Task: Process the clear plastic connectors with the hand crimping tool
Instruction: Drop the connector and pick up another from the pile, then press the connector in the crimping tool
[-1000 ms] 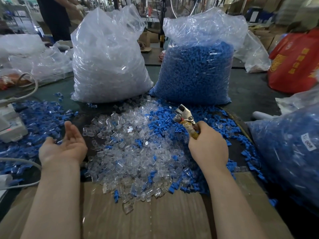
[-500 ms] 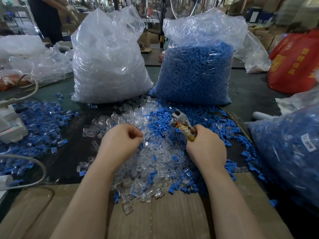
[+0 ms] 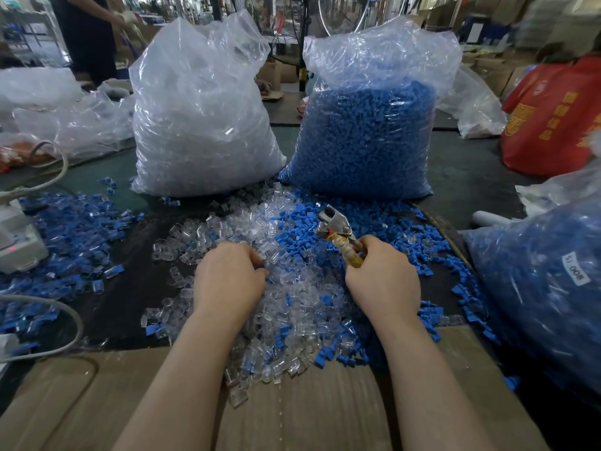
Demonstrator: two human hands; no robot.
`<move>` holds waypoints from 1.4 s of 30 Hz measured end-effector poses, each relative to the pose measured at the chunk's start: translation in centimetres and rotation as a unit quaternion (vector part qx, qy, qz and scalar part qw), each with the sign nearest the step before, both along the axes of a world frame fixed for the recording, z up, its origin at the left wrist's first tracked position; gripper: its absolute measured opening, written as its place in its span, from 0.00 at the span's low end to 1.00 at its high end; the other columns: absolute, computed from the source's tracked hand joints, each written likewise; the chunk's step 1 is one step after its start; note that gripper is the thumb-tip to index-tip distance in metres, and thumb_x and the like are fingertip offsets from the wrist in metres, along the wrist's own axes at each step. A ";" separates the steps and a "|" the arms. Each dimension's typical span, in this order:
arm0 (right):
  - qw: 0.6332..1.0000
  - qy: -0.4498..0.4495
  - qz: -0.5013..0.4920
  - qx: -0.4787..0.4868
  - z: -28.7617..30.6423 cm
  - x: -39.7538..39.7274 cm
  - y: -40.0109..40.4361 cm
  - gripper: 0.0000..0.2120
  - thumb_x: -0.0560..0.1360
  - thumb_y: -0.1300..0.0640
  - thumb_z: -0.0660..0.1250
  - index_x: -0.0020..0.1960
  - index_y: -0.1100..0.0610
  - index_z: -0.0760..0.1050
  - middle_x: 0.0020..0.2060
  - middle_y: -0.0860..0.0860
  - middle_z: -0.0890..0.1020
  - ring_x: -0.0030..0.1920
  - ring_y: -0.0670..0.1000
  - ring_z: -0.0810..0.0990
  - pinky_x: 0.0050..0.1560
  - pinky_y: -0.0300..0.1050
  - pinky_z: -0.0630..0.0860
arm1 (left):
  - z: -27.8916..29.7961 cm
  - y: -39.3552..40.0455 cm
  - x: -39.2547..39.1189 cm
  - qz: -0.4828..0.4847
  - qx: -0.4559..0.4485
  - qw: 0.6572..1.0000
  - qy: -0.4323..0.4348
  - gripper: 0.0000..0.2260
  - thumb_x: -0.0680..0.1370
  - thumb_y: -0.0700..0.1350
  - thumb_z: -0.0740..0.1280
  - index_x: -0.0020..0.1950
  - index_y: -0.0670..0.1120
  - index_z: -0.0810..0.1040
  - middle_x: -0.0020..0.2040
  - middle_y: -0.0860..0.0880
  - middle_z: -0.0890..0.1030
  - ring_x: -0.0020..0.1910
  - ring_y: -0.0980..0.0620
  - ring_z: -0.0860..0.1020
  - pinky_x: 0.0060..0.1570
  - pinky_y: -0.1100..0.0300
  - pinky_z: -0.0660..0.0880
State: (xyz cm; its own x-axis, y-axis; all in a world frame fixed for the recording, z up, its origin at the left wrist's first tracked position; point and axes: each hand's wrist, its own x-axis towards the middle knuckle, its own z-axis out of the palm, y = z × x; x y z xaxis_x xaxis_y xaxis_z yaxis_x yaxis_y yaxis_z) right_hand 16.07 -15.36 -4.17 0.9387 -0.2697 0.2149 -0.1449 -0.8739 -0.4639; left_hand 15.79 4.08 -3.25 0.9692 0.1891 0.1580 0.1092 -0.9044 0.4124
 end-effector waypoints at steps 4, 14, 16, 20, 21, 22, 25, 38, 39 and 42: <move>1.000 0.004 0.009 0.005 0.1 0.0 0.1 0.04 0.76 0.54 0.64 0.44 0.47 0.70 0.34 0.45 0.73 0.32 0.45 0.69 0.27 0.42 0.61 | -0.2 -0.2 0.0 0.015 -0.007 1.000 -0.007 0.07 0.76 0.45 0.70 0.53 0.47 0.80 0.54 0.46 0.78 0.50 0.47 0.76 0.48 0.55 0.71; 1.000 -0.004 0.009 0.016 0.0 0.0 0.3 0.04 0.75 0.53 0.65 0.43 0.48 0.70 0.34 0.46 0.75 0.32 0.47 0.70 0.27 0.42 0.61 | -0.3 0.3 0.0 0.032 -0.064 0.996 -0.055 0.04 0.77 0.46 0.71 0.50 0.52 0.85 0.47 0.53 0.85 0.38 0.57 0.73 0.42 0.61 0.68; 1.000 -0.006 0.007 0.022 0.0 0.0 0.3 0.05 0.75 0.53 0.66 0.43 0.48 0.70 0.33 0.45 0.74 0.31 0.46 0.70 0.27 0.42 0.61 | -0.2 0.5 0.1 0.033 -0.069 0.996 -0.052 0.05 0.77 0.45 0.71 0.50 0.53 0.85 0.48 0.53 0.85 0.38 0.58 0.75 0.43 0.62 0.70; 1.000 -0.005 0.007 0.022 0.0 0.0 0.3 0.04 0.75 0.53 0.66 0.43 0.47 0.71 0.33 0.45 0.74 0.32 0.46 0.70 0.27 0.42 0.61 | -0.2 0.9 0.3 0.000 -0.031 1.000 -0.004 0.09 0.77 0.46 0.70 0.57 0.52 0.84 0.55 0.48 0.83 0.48 0.49 0.81 0.51 0.55 0.78; 1.000 -0.004 0.007 0.022 0.0 0.0 0.3 0.04 0.76 0.53 0.65 0.43 0.47 0.71 0.33 0.45 0.75 0.32 0.47 0.71 0.27 0.42 0.61 | -0.2 1.0 0.3 -0.012 -0.018 1.000 0.006 0.10 0.77 0.47 0.70 0.58 0.52 0.83 0.56 0.47 0.82 0.50 0.48 0.80 0.52 0.53 0.78; 1.000 -0.004 0.009 0.021 0.0 0.0 0.3 0.04 0.76 0.53 0.65 0.43 0.48 0.71 0.34 0.46 0.75 0.32 0.47 0.71 0.27 0.42 0.61 | -0.1 1.0 0.3 -0.021 -0.008 1.000 0.013 0.12 0.77 0.48 0.71 0.59 0.52 0.83 0.56 0.47 0.81 0.51 0.47 0.80 0.53 0.52 0.78; 1.000 -0.007 0.011 0.022 -0.1 0.0 0.3 0.05 0.76 0.52 0.65 0.43 0.48 0.71 0.34 0.46 0.75 0.32 0.48 0.71 0.28 0.42 0.62 | 0.2 0.9 0.2 -0.022 0.007 0.999 0.023 0.10 0.76 0.50 0.71 0.56 0.54 0.82 0.56 0.48 0.79 0.53 0.48 0.78 0.50 0.53 0.77; 1.000 -0.010 0.012 0.017 -0.1 0.0 0.5 0.04 0.76 0.53 0.65 0.44 0.47 0.71 0.34 0.45 0.74 0.32 0.46 0.69 0.28 0.42 0.61 | 0.1 0.5 0.2 -0.012 0.012 0.999 0.049 0.08 0.77 0.47 0.68 0.53 0.53 0.84 0.58 0.46 0.76 0.55 0.46 0.76 0.55 0.50 0.76; 1.000 -0.009 0.013 0.016 -0.1 -0.1 0.5 0.04 0.76 0.53 0.65 0.44 0.47 0.70 0.34 0.45 0.74 0.32 0.46 0.70 0.27 0.42 0.61 | 0.1 0.5 0.2 -0.017 0.021 0.998 0.053 0.08 0.77 0.48 0.68 0.54 0.52 0.84 0.59 0.46 0.75 0.56 0.46 0.76 0.57 0.49 0.76; 1.000 -0.015 0.015 0.016 -0.2 -0.1 0.6 0.04 0.76 0.52 0.65 0.43 0.48 0.70 0.34 0.45 0.74 0.32 0.46 0.70 0.27 0.42 0.60 | 0.0 0.3 0.3 -0.022 0.029 0.998 0.057 0.09 0.77 0.52 0.69 0.55 0.52 0.84 0.58 0.47 0.77 0.57 0.46 0.75 0.59 0.48 0.76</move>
